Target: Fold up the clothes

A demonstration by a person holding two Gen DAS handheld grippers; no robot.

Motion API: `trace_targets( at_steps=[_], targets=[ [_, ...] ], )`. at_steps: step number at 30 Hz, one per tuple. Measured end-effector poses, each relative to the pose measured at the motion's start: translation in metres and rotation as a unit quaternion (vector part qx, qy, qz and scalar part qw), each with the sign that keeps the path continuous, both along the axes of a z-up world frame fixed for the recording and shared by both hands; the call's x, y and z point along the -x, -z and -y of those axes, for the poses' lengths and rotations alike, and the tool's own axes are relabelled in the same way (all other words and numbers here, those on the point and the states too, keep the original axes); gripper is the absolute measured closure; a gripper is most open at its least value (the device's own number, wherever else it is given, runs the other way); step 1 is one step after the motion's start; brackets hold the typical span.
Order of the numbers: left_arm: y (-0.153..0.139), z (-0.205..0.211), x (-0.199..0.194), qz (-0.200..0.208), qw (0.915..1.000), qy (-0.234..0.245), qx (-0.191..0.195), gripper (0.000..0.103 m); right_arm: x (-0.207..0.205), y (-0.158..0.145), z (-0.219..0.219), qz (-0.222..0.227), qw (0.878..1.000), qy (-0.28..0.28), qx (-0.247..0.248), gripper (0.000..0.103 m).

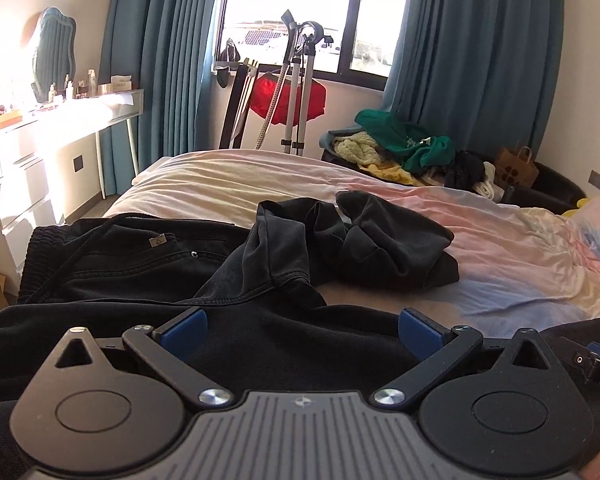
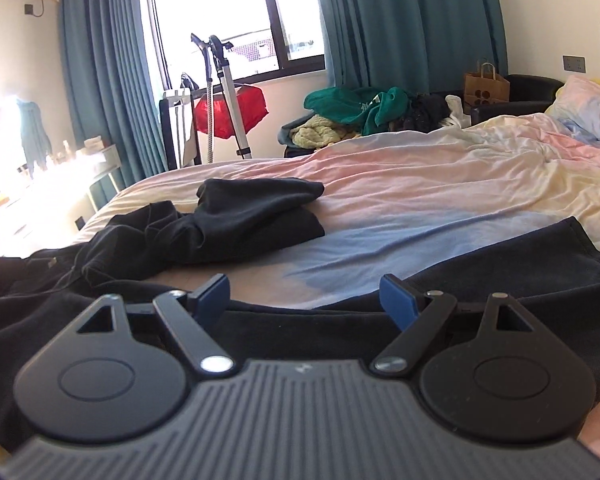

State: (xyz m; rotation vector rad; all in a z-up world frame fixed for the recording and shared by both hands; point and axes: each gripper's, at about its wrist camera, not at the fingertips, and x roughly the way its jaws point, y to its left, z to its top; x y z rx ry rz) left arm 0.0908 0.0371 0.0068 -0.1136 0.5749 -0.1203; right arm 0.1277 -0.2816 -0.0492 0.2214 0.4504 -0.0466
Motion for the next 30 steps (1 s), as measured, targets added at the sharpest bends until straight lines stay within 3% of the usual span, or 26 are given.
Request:
trace_targets(
  at_steps=[4,9,12,15,19,21,22,23,24,27,30],
  targets=[
    [0.032,-0.011,-0.027,-0.025,0.9993,0.005,0.028,0.0,-0.062,0.001,-0.019,-0.033,0.999,-0.02,0.005,0.019],
    [0.063,-0.009,-0.039,-0.032,0.9993,0.017,-0.005,0.0,-0.155,0.0,-0.049,-0.068,0.996,-0.048,0.013,0.02],
    [0.068,-0.004,-0.038,0.003,0.9988,0.034,-0.035,0.0,-0.238,-0.003,-0.078,-0.082,0.995,-0.052,0.026,0.02],
    [0.074,-0.006,-0.045,0.017,0.9983,0.039,-0.039,0.0,-0.303,-0.003,-0.113,-0.091,0.99,-0.059,0.087,0.02],
    [0.08,-0.02,-0.057,0.029,0.999,0.035,-0.004,0.0,-0.364,0.013,-0.149,-0.127,0.974,-0.078,0.17,0.021],
    [0.084,-0.024,-0.062,0.029,0.999,0.033,0.005,0.0,-0.378,0.025,-0.155,-0.156,0.965,-0.076,0.196,0.046],
    [0.086,-0.025,-0.064,0.029,0.9989,0.035,0.006,0.0,-0.379,0.027,-0.155,-0.157,0.963,-0.07,0.206,0.052],
    [0.086,-0.025,-0.064,0.032,0.9987,0.038,0.003,0.0,-0.376,0.023,-0.15,-0.151,0.964,-0.062,0.21,0.068],
    [0.086,-0.026,-0.065,0.036,0.9985,0.041,0.001,0.0,-0.372,0.019,-0.146,-0.145,0.965,-0.053,0.214,0.092],
    [0.083,-0.031,-0.065,0.031,0.9984,0.046,0.015,0.0,-0.361,0.006,-0.131,-0.126,0.966,-0.027,0.222,0.096],
    [0.081,-0.034,-0.063,0.031,0.9984,0.042,0.02,0.0,-0.334,-0.029,-0.09,-0.086,0.979,0.006,0.183,0.096]
  ],
)
